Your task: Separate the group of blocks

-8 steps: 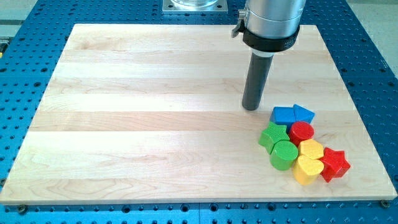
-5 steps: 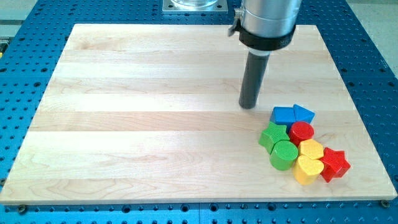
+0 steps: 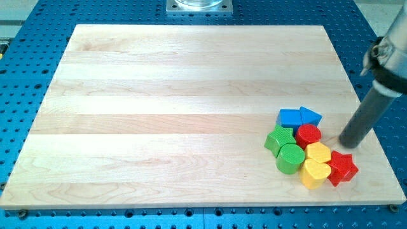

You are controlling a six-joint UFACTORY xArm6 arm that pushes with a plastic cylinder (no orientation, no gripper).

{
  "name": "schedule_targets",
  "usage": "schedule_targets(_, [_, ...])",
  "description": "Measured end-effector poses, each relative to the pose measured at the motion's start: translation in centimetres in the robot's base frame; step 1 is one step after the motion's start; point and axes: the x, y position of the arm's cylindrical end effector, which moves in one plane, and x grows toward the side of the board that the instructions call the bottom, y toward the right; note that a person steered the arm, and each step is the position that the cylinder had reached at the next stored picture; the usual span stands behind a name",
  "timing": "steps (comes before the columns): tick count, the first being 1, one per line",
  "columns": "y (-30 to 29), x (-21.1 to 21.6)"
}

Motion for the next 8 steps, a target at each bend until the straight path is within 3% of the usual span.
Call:
schedule_targets(3, [-9.6, -3.4])
schedule_targets(4, [-2.9, -3.4])
schedule_targets(5, [5.4, -0.1])
schedule_targets(6, [4.5, 5.7])
schedule_targets(7, [3.9, 8.9])
schedule_targets(8, [-1.9, 7.7])
